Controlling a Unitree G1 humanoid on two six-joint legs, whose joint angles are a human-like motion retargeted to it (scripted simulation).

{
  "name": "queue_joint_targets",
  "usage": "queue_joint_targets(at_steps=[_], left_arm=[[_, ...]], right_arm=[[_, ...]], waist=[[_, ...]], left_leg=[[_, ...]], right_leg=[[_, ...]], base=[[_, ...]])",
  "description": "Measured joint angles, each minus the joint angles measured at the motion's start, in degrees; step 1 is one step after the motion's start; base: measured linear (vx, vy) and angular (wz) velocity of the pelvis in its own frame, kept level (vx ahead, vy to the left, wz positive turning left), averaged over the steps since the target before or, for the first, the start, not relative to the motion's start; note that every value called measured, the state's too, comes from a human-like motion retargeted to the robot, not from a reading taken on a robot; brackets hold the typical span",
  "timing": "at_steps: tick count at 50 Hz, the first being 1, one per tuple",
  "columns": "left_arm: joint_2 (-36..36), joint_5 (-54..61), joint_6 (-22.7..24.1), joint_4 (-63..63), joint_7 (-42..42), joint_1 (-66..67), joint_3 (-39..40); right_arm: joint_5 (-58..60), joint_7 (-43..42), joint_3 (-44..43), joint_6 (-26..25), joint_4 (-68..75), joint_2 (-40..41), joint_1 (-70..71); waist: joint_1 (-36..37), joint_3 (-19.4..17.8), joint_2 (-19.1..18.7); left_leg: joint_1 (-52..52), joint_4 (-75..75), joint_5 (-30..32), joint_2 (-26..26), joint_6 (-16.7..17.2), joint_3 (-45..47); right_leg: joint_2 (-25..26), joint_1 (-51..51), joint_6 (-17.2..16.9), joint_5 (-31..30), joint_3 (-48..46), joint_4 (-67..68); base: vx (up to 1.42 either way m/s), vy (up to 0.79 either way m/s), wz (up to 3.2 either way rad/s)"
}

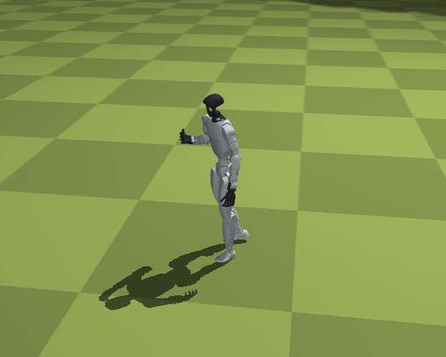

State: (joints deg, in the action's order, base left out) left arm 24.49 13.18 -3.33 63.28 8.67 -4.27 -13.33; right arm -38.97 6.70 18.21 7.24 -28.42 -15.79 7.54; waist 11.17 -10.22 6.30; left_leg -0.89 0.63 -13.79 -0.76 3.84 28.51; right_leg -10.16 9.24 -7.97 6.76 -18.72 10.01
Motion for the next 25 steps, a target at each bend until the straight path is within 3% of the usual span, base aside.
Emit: queue_joint_targets(at_steps=[7,12,19,25], left_arm=[[-1.2,-4.1,-0.6,5.6,-1.1,-11.0,-5.5],[-3.1,-5.2,-0.7,4.3,-2.3,-17.8,-9.4],[-4.9,-5.1,0.7,-3.9,-2.1,-22.9,-13.0],[-5.3,-3.0,2.0,-9.2,-1.8,-23.4,-15.5]], right_arm=[[3.0,0.7,-1.3,-0.6,-0.4,-0.5,0.1],[3.4,-0.1,-1.7,-0.6,-0.5,-1.2,1.2],[2.4,-0.7,-1.8,-0.4,-0.5,-2.0,2.3],[1.8,-1.5,-2.2,-1.3,-0.8,-2.0,2.6]], waist=[[0.0,1.7,-2.1],[-1.8,1.3,-2.7],[-5.4,-1.1,-3.0],[-8.4,-4.6,-0.8]], left_leg=[[2.0,-2.4,-3.0,-1.4,-1.6,-4.9],[2.7,-3.7,-4.2,-0.8,-2.1,-9.7],[4.7,-4.4,-5.3,1.1,-1.2,-16.9],[8.1,-4.3,-6.5,5.3,-0.8,-23.2]], right_leg=[[-1.2,-9.2,3.8,-4.2,1.9,23.7],[2.0,-17.3,3.9,-3.0,8.1,32.6],[1.5,-19.8,4.9,-1.1,4.2,18.5],[0.9,-17.7,-0.1,-7.8,5.1,-5.5]], base=[[0.25,0.17,0.5],[0.21,0.11,0.88],[0.22,0.05,1.01],[0.26,-0.03,1.0]])
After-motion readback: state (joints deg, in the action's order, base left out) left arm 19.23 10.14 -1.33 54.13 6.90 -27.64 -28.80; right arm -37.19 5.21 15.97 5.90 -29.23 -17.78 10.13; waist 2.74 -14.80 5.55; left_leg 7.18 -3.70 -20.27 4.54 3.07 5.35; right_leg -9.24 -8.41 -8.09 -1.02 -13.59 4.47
